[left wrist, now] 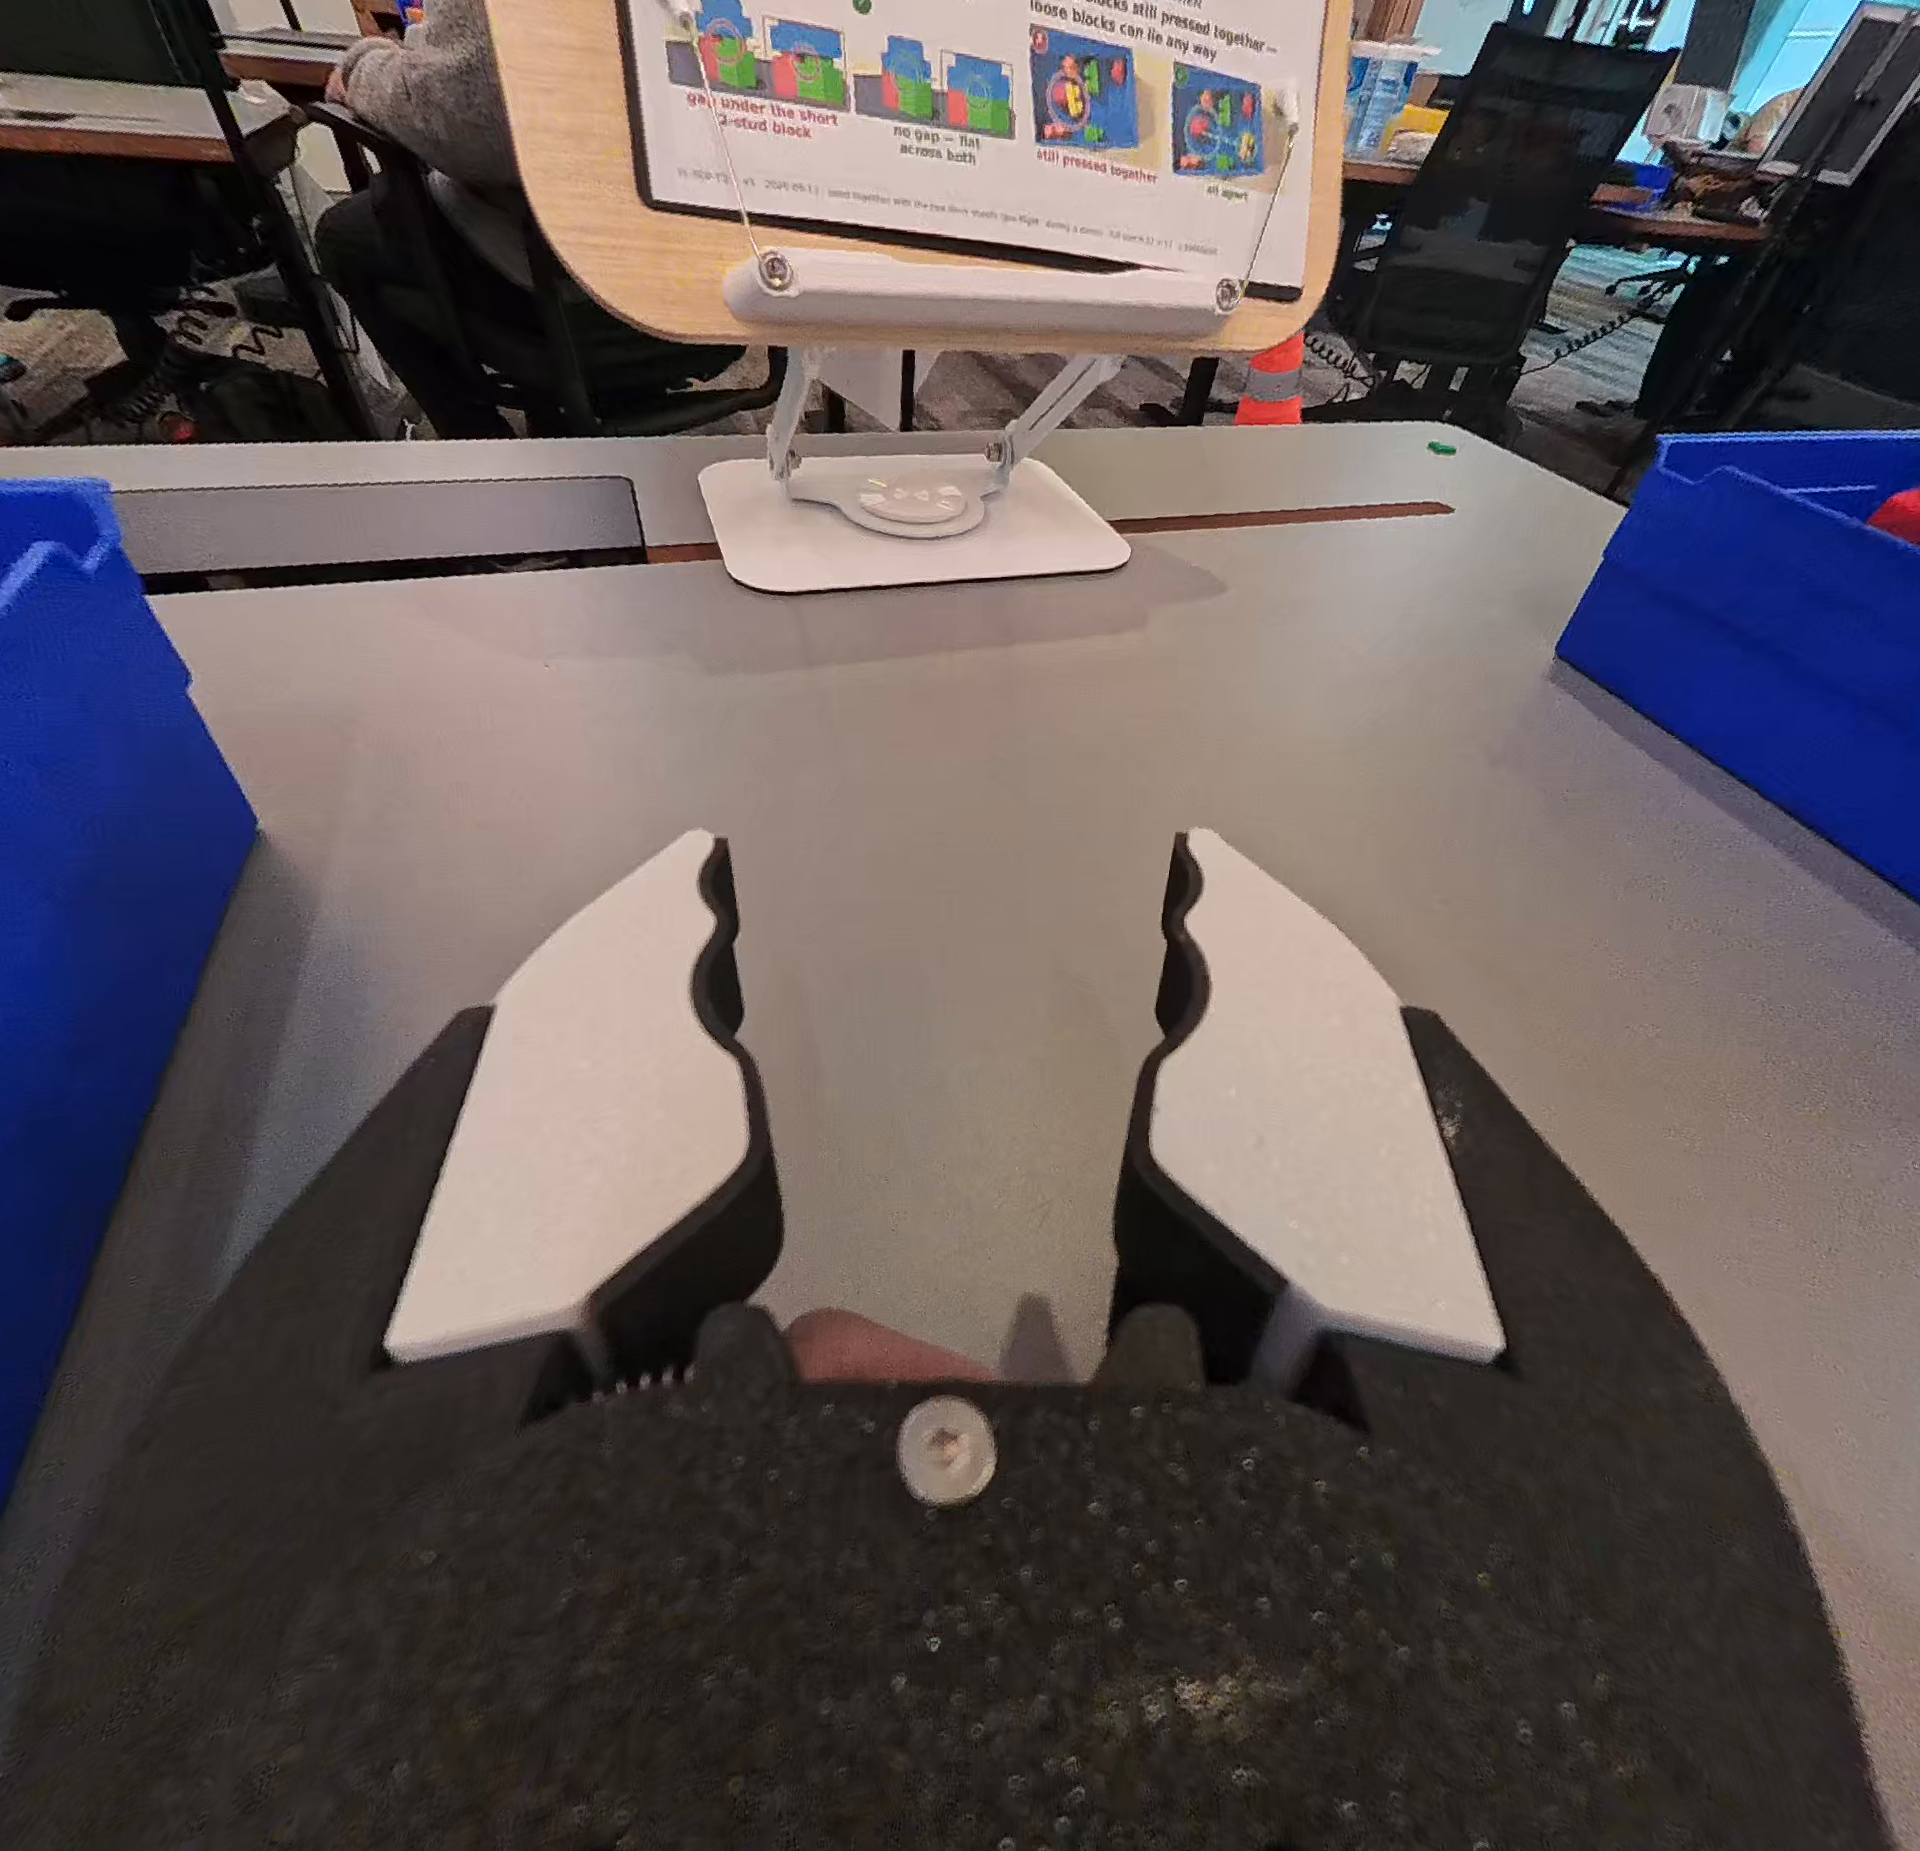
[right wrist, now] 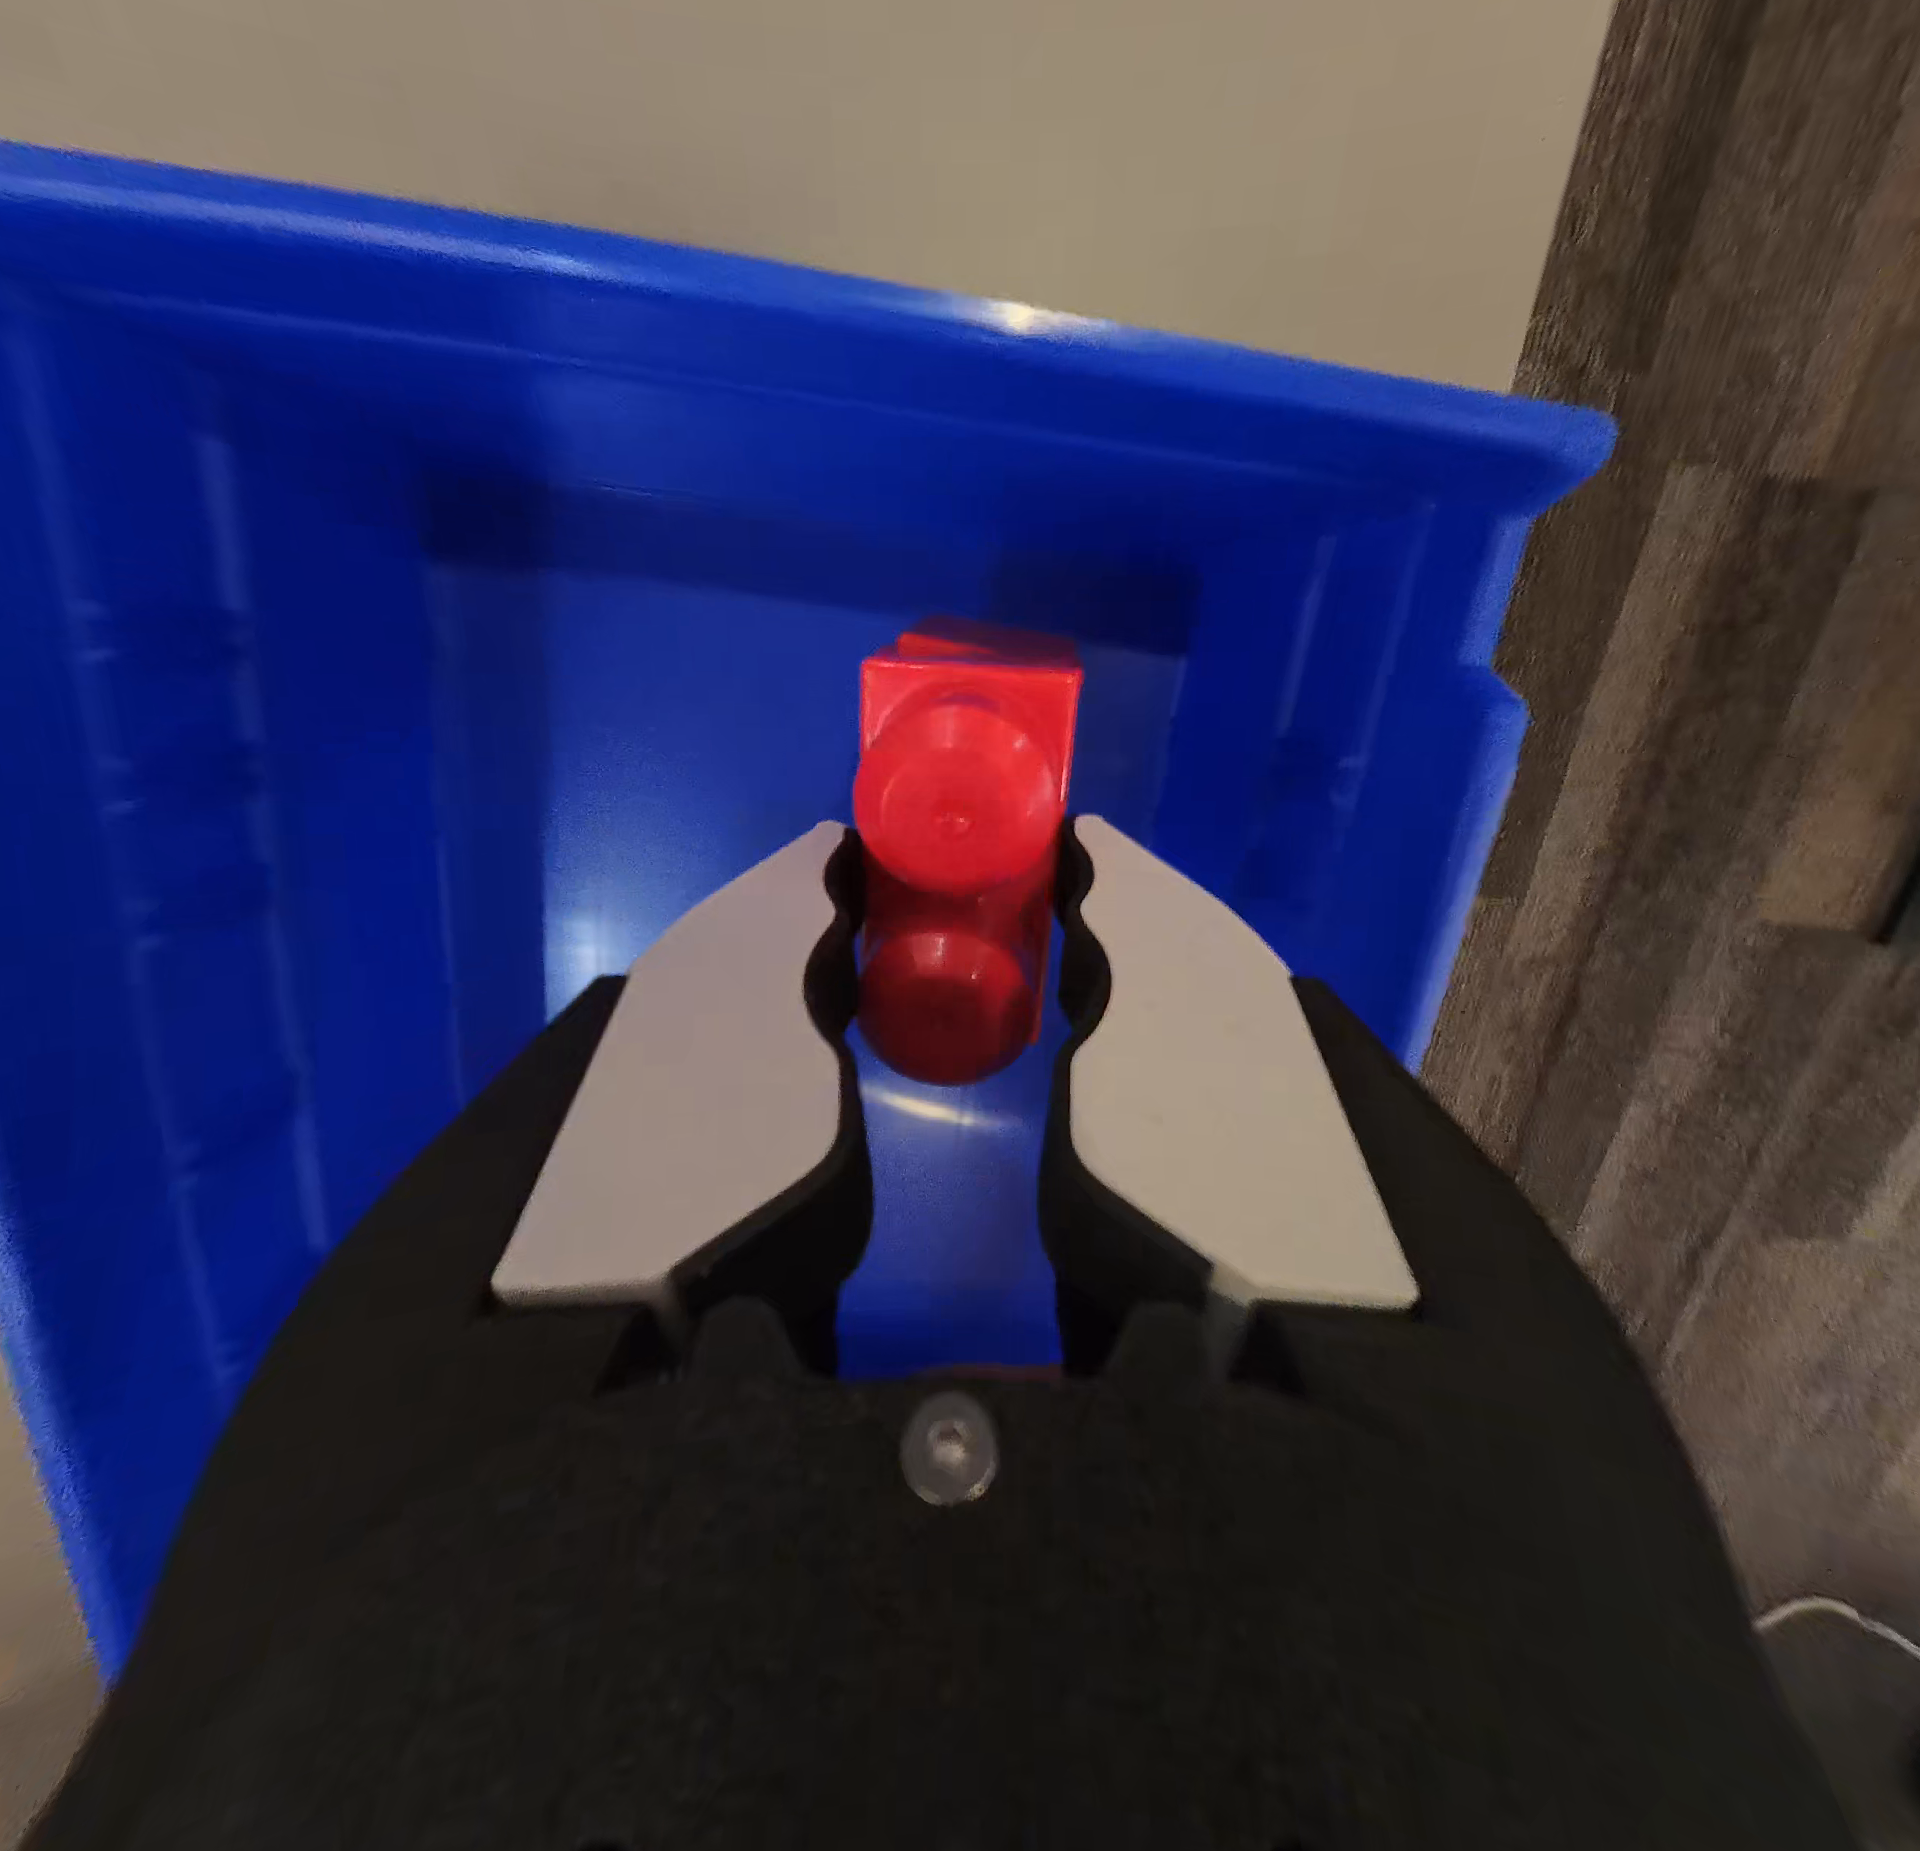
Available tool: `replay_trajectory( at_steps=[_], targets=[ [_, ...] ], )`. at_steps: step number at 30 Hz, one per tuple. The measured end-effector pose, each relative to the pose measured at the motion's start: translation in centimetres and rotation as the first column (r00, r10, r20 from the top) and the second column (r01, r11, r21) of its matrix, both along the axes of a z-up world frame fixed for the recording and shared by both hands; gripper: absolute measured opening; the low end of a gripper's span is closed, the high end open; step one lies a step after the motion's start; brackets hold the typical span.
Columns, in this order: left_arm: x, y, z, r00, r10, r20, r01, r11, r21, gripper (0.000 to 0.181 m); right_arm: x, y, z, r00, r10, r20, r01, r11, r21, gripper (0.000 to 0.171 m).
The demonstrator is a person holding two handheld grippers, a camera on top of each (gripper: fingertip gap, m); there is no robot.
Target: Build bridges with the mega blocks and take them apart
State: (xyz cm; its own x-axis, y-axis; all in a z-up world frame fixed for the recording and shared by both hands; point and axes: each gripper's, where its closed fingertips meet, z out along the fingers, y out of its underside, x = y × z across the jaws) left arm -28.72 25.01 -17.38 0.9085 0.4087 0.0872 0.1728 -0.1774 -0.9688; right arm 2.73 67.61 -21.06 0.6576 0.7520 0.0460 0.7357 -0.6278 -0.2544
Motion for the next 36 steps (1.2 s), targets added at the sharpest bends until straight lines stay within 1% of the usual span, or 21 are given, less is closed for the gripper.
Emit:
replay_trajectory(
  at_steps=[4, 9, 13, 16, 18, 20, 21, 23, 24, 26, 27, 29, 30, 31, 33, 34, 36],
  targets=[
    [-0.1, 0.0, -0.3, 1.000, -0.008, 0.013, 0.008, 1.000, -0.003, 0.078, 0.8, 0.9, -1.5, 0.997, -0.031, 0.070, 0.033, 0.999, -0.023, 0.036],
    [0.1, 0.4, -1.0, 0.999, -0.022, 0.027, 0.022, 1.000, -0.015, 0.078, 1.1, 1.2, -2.4, 0.994, -0.044, 0.098, 0.048, 0.998, -0.036, 0.036],
    [0.8, 0.9, -1.8, 0.998, -0.045, 0.039, 0.046, 0.998, -0.031, 0.078, 1.5, 1.6, -2.4, 0.992, -0.073, 0.099, 0.077, 0.996, -0.035, 0.037],
    [1.2, 1.1, -1.7, 0.998, -0.054, 0.025, 0.054, 0.998, -0.031, 0.078, 1.4, 1.8, -1.9, 0.994, -0.063, 0.085, 0.064, 0.998, -0.015, 0.049],
    [1.2, 1.1, -1.5, 0.998, -0.057, 0.030, 0.058, 0.998, -0.022, 0.078, 1.2, 1.7, -0.9, 0.996, -0.049, 0.075, 0.049, 0.999, 0.006, 0.062],
    [1.2, 1.1, -1.5, 0.998, -0.062, 0.029, 0.063, 0.998, -0.021, 0.079, 1.2, 1.9, 1.4, 0.997, -0.017, 0.078, 0.011, 0.997, 0.077, 0.068],
    [1.2, 1.1, -1.4, 0.998, -0.065, 0.021, 0.065, 0.998, -0.019, 0.080, 0.8, 2.0, 3.4, 0.999, -0.001, 0.048, -0.005, 0.992, 0.129, 0.070],
    [0.9, 0.9, -1.0, 0.998, -0.065, -0.002, 0.065, 0.998, -0.014, 0.080, -0.9, 1.0, 9.0, 0.995, 0.065, -0.081, -0.039, 0.956, 0.291, 0.070],
    [0.7, 0.7, -0.7, 0.998, -0.060, -0.011, 0.060, 0.998, -0.010, 0.081, -2.0, -0.2, 12.3, 0.979, 0.129, -0.156, -0.056, 0.914, 0.401, 0.070],
    [0.2, 0.5, -0.2, 0.998, -0.052, -0.020, 0.052, 0.999, 0.005, 0.083, -3.9, -3.8, 18.5, 0.923, 0.276, -0.268, -0.048, 0.774, 0.631, 0.071],
    [0.0, 0.4, 0.1, 0.999, -0.045, -0.025, 0.046, 0.999, 0.012, 0.084, -4.6, -6.2, 20.7, 0.887, 0.349, -0.303, -0.027, 0.694, 0.719, 0.074],
    [-0.2, 0.1, 0.7, 0.999, -0.033, -0.036, 0.034, 0.999, 0.030, 0.086, -5.6, -11.2, 23.4, 0.813, 0.458, -0.360, 0.059, 0.550, 0.833, 0.075],
    [-0.2, 0.0, 1.0, 0.998, -0.030, -0.046, 0.032, 0.999, 0.038, 0.086, -6.2, -13.8, 23.7, 0.770, 0.511, -0.382, 0.093, 0.502, 0.860, 0.072],
    [-0.1, -0.1, 1.2, 0.998, -0.027, -0.060, 0.030, 0.999, 0.045, 0.087, -6.8, -16.2, 23.5, 0.730, 0.548, -0.408, 0.125, 0.481, 0.868, 0.069],
    [0.0, -0.3, 1.9, 0.995, -0.016, -0.098, 0.022, 0.998, 0.064, 0.087, -8.3, -20.5, 21.5, 0.654, 0.585, -0.480, 0.173, 0.502, 0.848, 0.072],
    [0.2, -0.3, 2.1, 0.993, -0.014, -0.115, 0.022, 0.997, 0.071, 0.086, -9.0, -22.3, 20.0, 0.620, 0.591, -0.516, 0.188, 0.527, 0.829, 0.074],
    [0.6, -0.2, 2.3, 0.990, -0.017, -0.143, 0.027, 0.997, 0.072, 0.086, -10.7, -25.7, 16.6, 0.557, 0.608, -0.565, 0.206, 0.558, 0.804, 0.072]
  ],
)
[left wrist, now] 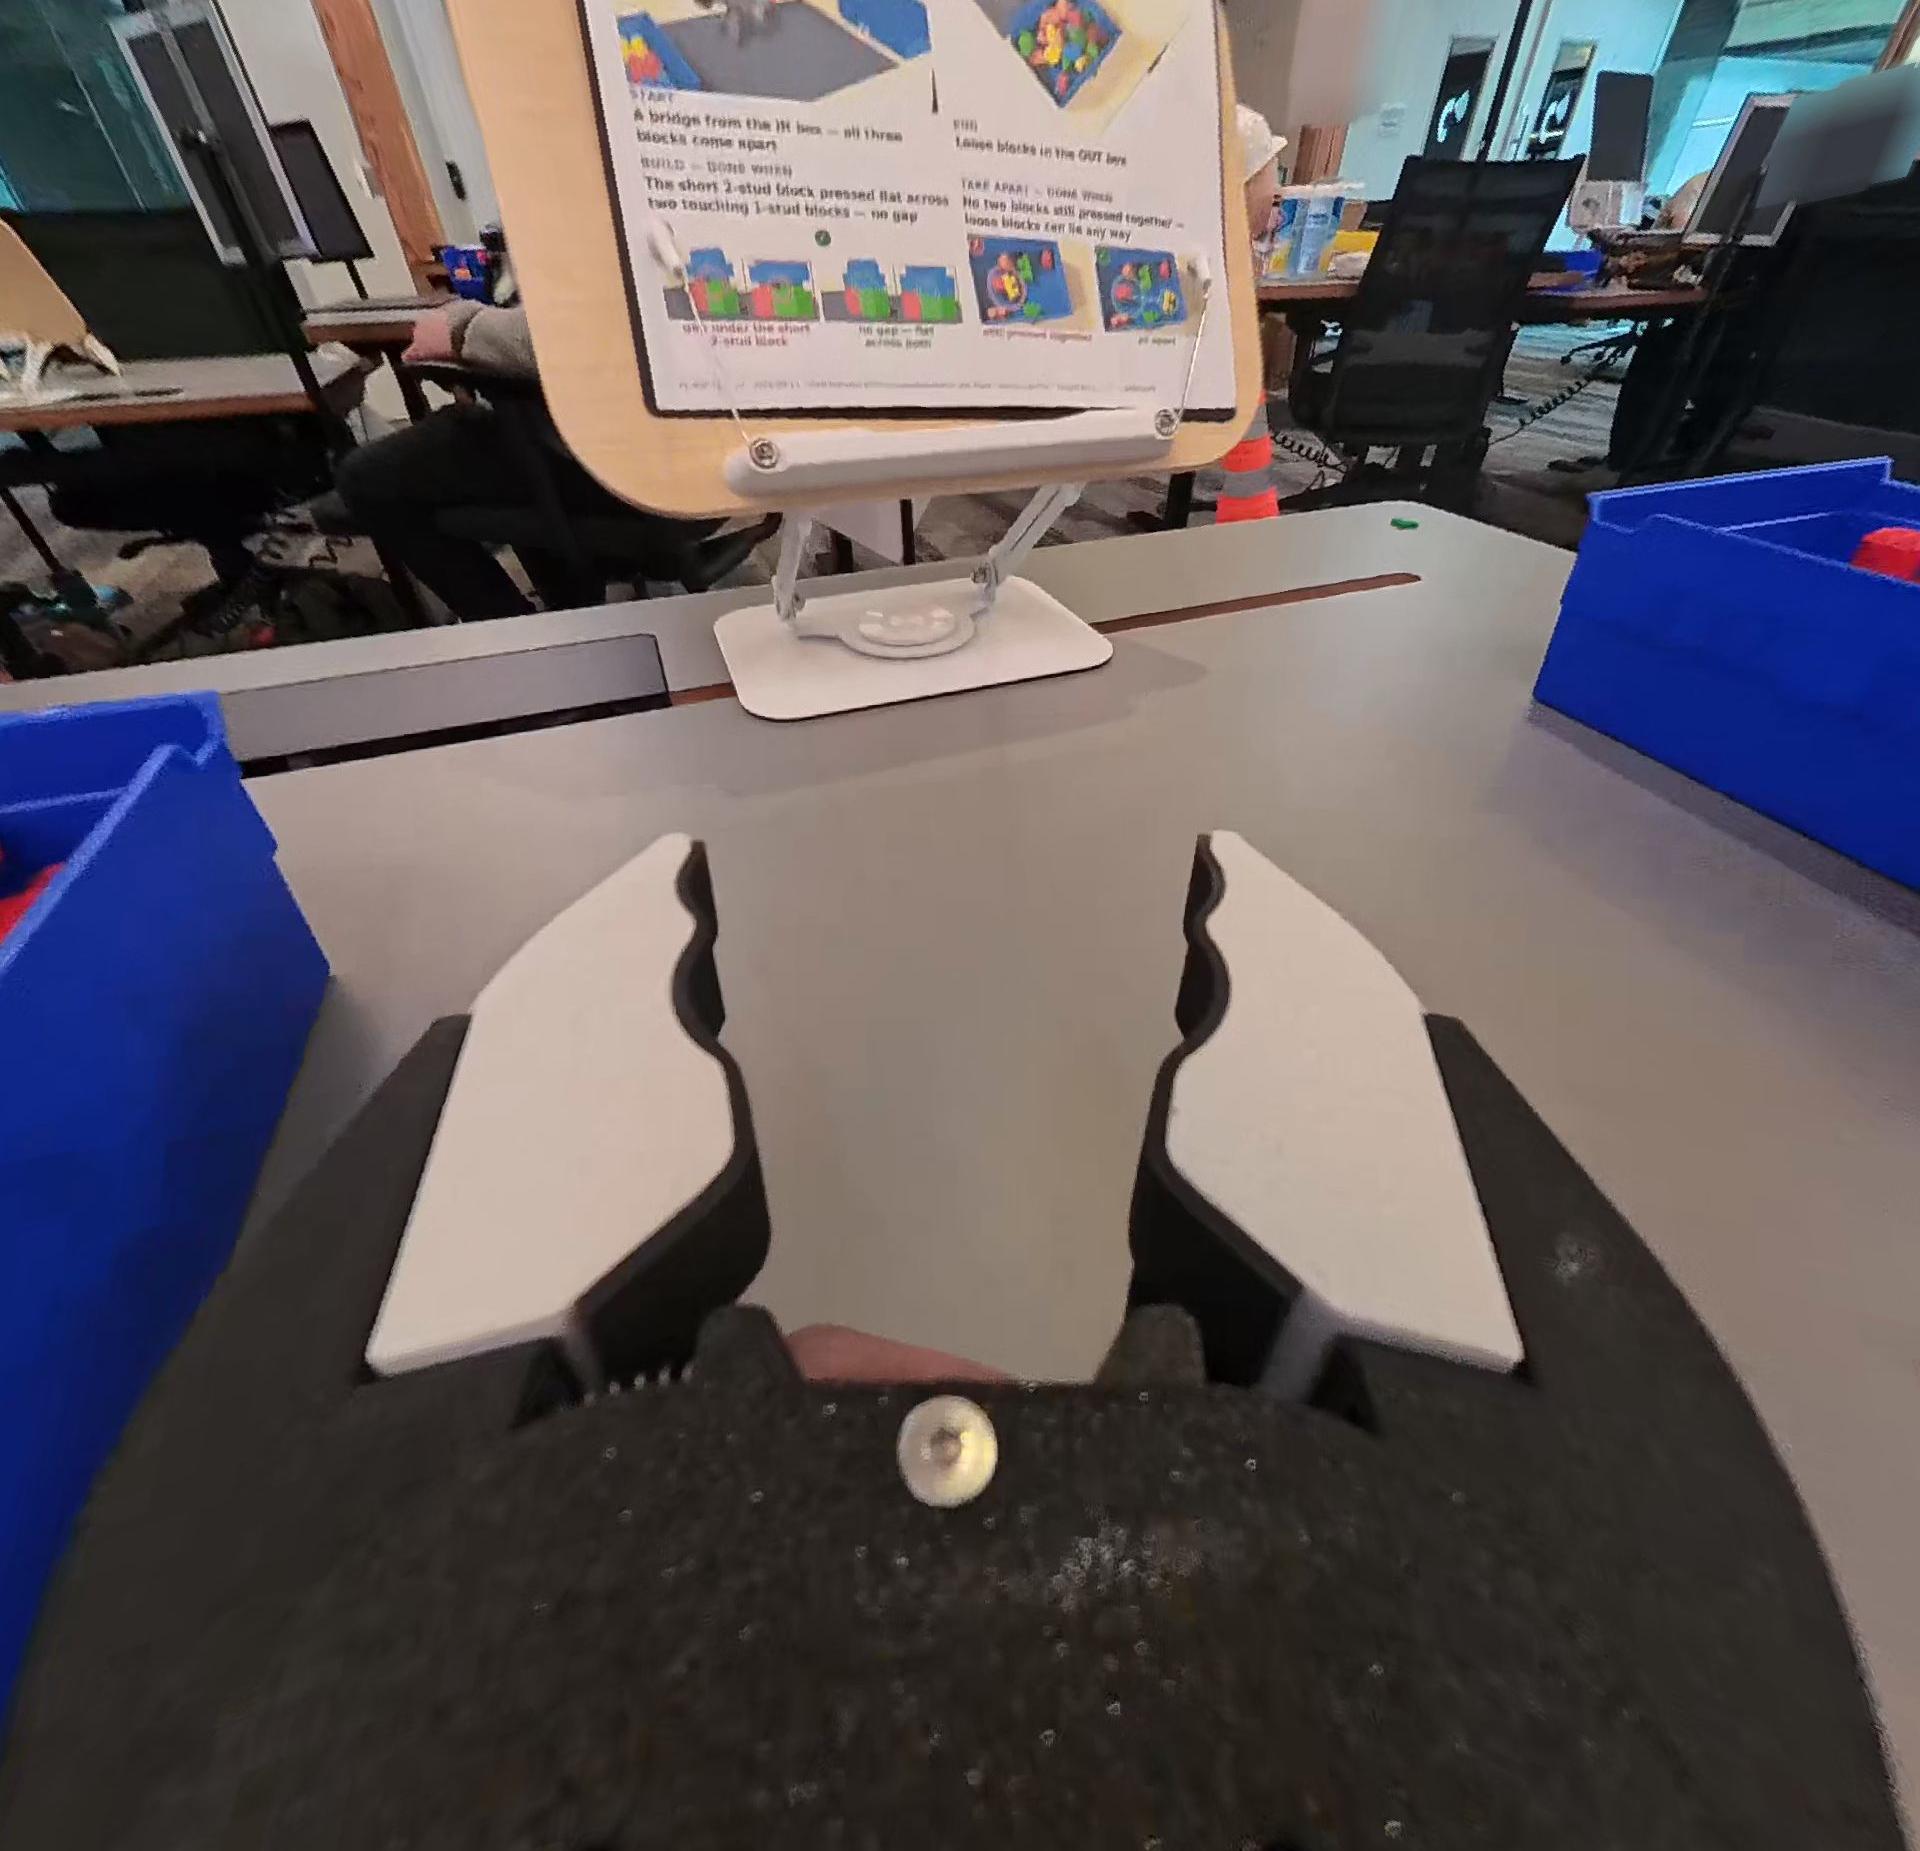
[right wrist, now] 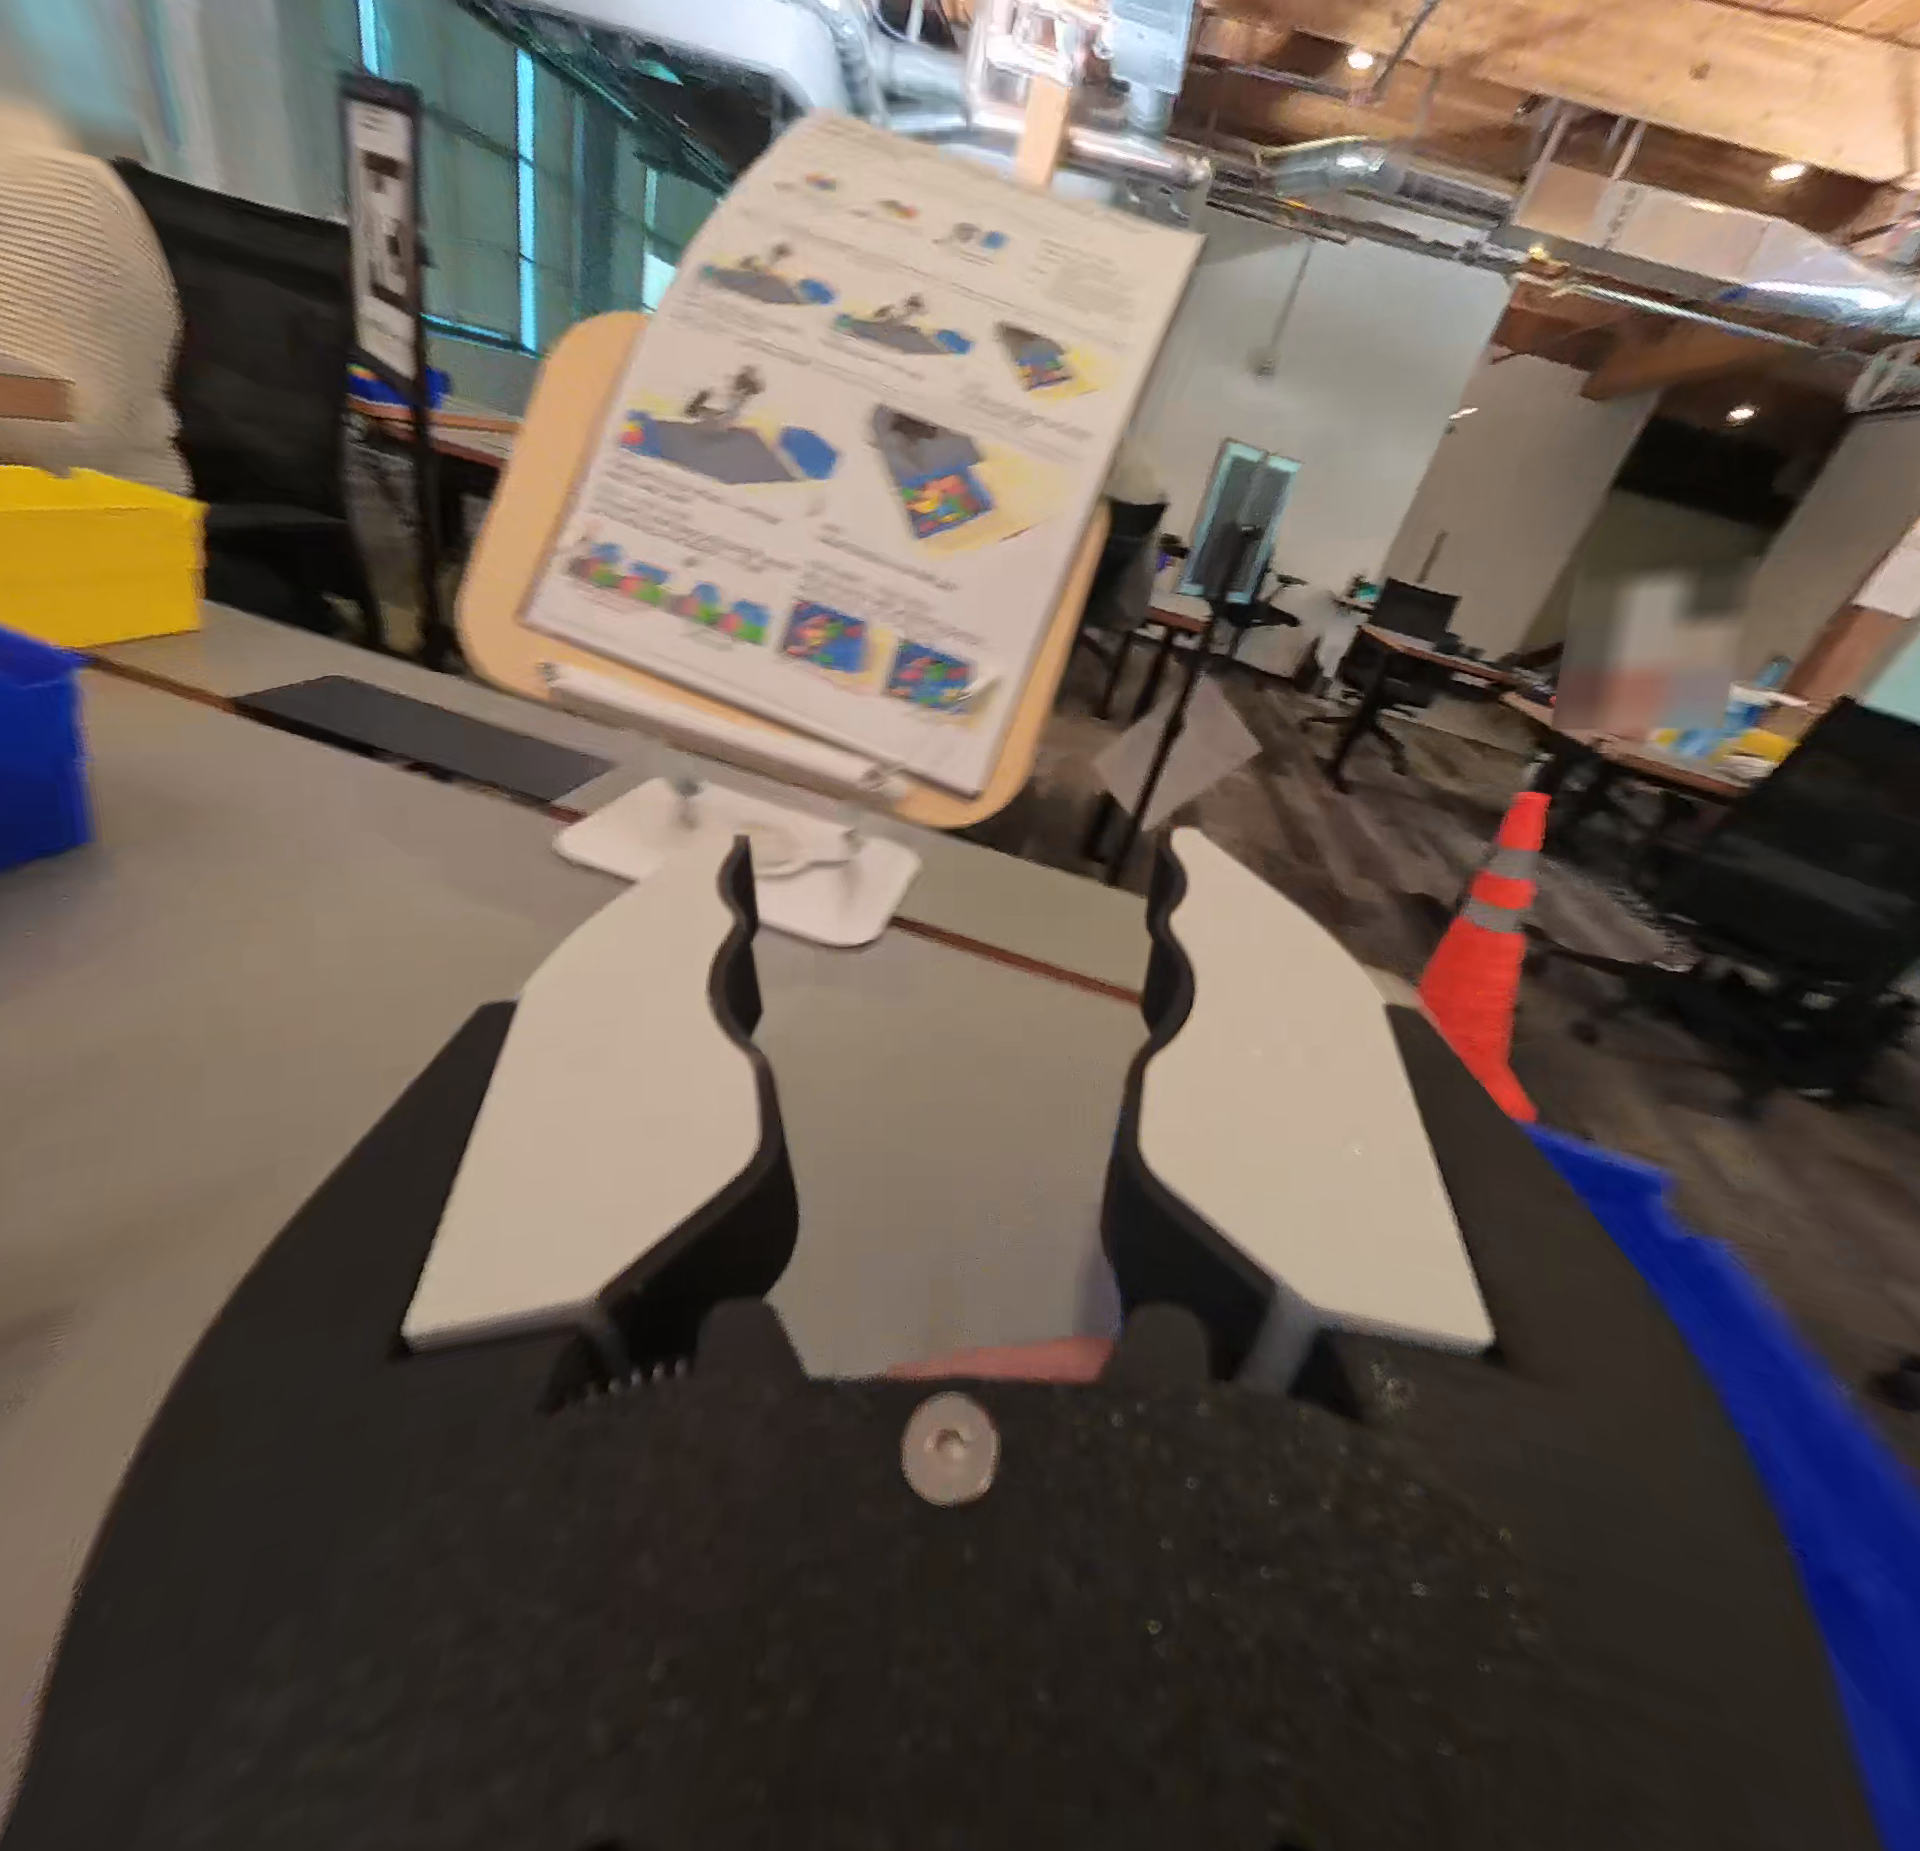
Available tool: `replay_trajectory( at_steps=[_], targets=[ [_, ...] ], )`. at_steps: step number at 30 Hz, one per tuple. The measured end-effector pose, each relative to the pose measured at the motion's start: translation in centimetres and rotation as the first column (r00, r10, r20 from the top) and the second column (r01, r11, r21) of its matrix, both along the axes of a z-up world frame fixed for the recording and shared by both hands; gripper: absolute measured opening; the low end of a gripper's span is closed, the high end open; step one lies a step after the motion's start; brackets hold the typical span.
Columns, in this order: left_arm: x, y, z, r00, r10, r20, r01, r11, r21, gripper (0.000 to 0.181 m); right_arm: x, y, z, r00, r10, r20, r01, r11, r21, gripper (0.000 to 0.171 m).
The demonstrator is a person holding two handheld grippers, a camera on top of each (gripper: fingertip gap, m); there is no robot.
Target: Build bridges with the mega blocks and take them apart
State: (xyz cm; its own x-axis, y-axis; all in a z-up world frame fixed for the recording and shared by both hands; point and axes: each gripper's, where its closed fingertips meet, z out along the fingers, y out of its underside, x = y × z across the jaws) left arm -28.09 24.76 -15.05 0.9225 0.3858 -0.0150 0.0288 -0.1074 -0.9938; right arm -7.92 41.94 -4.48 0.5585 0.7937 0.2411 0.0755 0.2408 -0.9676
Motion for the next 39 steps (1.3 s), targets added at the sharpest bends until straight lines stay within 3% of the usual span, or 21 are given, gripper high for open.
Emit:
replay_trajectory(
  at_steps=[4, 8, 11, 15, 29, 34, 39],
  targets=[
    [0.5, 0.1, -0.4, 1.000, -0.002, 0.006, 0.002, 1.000, -0.002, 0.087, -3.0, -4.0, -8.5, 0.995, 0.066, 0.081, -0.061, 0.996, -0.062, 0.076],
    [0.7, 0.3, -1.1, 1.000, 0.018, -0.005, -0.019, 1.000, -0.022, 0.087, -3.2, -4.9, -12.7, 0.993, 0.092, 0.068, -0.078, 0.980, -0.181, 0.079],
    [0.5, 0.2, -1.8, 0.999, 0.046, -0.002, -0.046, 0.998, -0.050, 0.087, -2.7, -4.6, -12.5, 0.994, 0.075, 0.077, -0.062, 0.986, -0.157, 0.078],
    [0.6, 0.1, -3.0, 0.996, 0.065, 0.063, -0.060, 0.995, -0.078, 0.087, -2.5, -4.5, -13.2, 0.991, 0.107, 0.074, -0.085, 0.963, -0.257, 0.077],
    [0.7, -1.8, -3.0, 0.990, 0.089, 0.114, -0.077, 0.992, -0.101, 0.084, -2.7, -4.6, -13.7, 0.983, 0.147, 0.113, -0.106, 0.946, -0.307, 0.078],
    [0.0, -5.7, 1.9, 0.995, 0.065, 0.077, -0.054, 0.989, -0.139, 0.083, -2.5, -4.6, -13.5, 0.980, 0.160, 0.121, -0.116, 0.944, -0.310, 0.078],
    [-5.8, -11.4, 6.8, 0.995, 0.075, 0.063, -0.049, 0.940, -0.337, 0.078, -2.8, -5.0, -13.8, 0.973, 0.195, 0.126, -0.144, 0.933, -0.329, 0.078]
  ],
)
